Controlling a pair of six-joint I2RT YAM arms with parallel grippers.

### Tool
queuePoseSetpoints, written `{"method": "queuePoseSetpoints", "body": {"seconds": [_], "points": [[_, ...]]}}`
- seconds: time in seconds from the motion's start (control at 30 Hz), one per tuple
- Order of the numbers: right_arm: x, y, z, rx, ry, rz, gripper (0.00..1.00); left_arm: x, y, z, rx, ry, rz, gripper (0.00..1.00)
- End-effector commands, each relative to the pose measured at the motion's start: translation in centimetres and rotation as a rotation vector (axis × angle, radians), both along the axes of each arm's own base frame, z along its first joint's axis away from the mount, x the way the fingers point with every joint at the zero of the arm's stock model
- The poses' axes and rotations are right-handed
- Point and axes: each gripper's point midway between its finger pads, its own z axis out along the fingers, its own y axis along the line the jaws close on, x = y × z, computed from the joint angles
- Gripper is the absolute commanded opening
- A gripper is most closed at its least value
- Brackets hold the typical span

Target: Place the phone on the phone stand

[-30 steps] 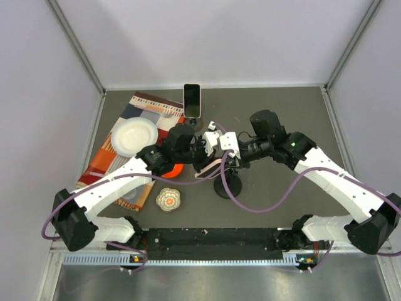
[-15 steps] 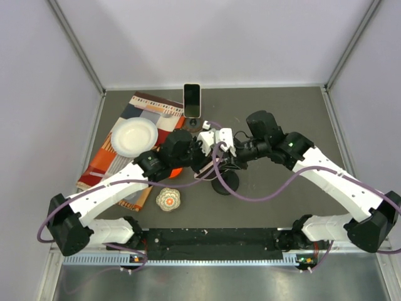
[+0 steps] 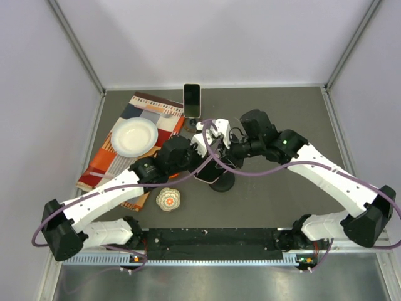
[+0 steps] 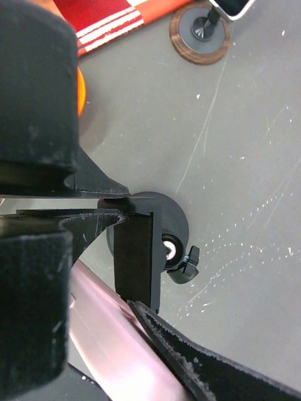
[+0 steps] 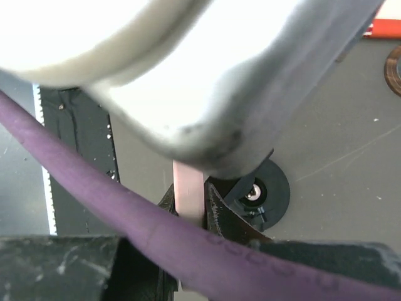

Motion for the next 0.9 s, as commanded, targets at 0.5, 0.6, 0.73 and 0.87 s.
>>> {"method": "queuePoseSetpoints", "body": {"seconds": [0.5,0.6,0.73,0.87], "points": [[3.0,-14.0,-6.1,-0.756,0.115,-0.794,0.00,3.6,8.0,10.6,-0.150,-0.354,0.633,0.00],[3.6,-14.2,-6.2,-0.831,0.102,-0.783,0.00,2.9,6.3,10.2,-0.136,-0.330,0.545,0.00],[4.7,-15.0,-6.3,-0.920,0.081,-0.771,0.00,1.3,4.5,10.7,-0.134,-0.329,0.390,0.00],[5.9,-16.0,-5.2,-0.956,0.048,-0.793,0.00,-0.3,3.4,10.6,-0.142,-0.309,0.273,0.00]]}}
